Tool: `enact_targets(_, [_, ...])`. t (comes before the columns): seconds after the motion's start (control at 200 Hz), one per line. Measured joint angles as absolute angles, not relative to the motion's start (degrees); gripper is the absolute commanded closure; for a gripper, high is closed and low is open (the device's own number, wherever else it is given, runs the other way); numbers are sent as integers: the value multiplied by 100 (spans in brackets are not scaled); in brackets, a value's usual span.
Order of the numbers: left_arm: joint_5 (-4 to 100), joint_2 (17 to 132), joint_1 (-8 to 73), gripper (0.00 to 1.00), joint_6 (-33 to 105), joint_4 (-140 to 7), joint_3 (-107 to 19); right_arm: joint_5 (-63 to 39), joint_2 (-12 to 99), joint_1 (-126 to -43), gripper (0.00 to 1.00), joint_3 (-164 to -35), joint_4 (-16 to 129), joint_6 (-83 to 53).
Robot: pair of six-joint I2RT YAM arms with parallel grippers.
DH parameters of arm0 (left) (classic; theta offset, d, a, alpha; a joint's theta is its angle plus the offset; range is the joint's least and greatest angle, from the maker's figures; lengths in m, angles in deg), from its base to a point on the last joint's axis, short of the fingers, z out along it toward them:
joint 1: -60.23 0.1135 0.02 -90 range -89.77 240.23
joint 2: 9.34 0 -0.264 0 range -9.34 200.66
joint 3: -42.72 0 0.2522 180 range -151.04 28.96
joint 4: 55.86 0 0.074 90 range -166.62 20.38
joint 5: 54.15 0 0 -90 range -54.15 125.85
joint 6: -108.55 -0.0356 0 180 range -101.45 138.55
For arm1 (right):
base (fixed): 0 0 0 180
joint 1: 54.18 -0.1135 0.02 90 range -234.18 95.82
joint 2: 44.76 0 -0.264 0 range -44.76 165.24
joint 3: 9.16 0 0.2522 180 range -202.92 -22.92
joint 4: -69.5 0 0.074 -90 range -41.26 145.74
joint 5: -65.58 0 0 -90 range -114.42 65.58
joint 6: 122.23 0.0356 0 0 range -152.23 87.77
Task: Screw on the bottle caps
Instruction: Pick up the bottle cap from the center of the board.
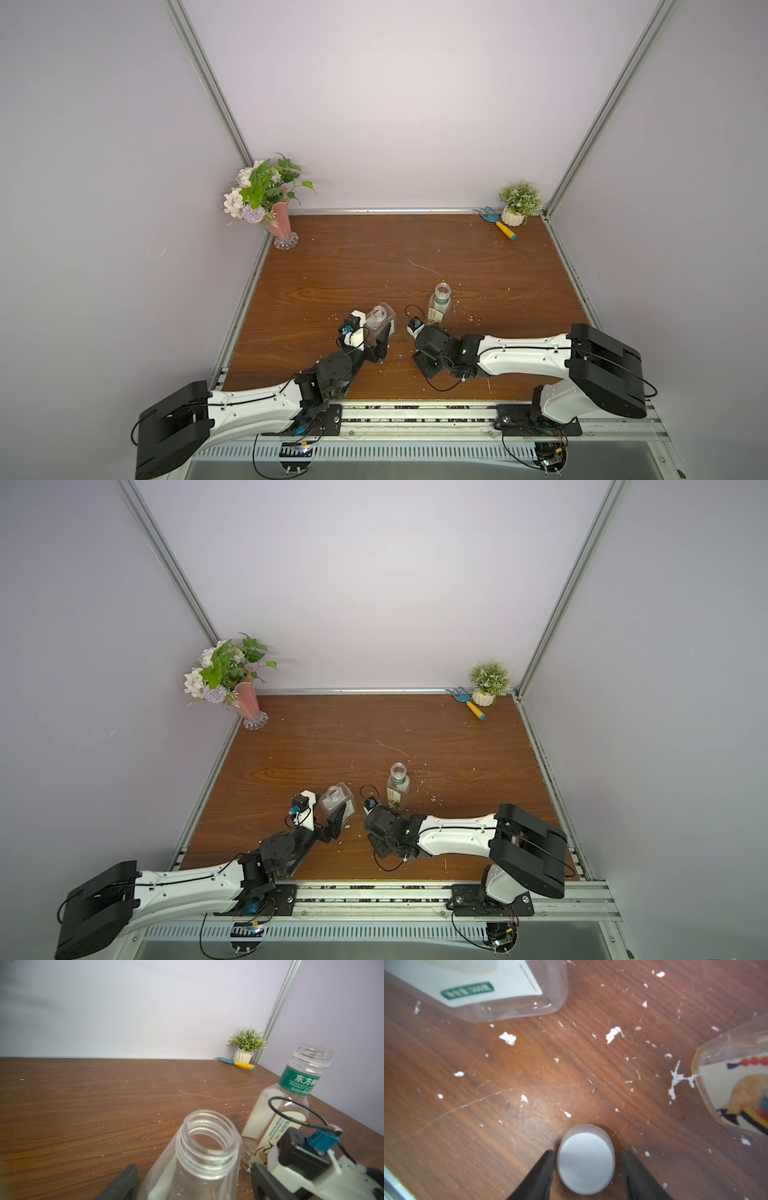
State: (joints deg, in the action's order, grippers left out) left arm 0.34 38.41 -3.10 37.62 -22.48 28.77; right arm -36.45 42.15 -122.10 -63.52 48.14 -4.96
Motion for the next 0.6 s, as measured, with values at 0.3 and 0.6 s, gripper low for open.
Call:
enact_targets(0.3, [-1,4202,-308,24,3762,-1724,2877,-3660,4213,-12210,58,-6359,4777,-503])
enact_targets(0.6, [19,4794,-308,28,3753,-1289,2877,-3584,4078,-12210,67,-6547,4351,-590])
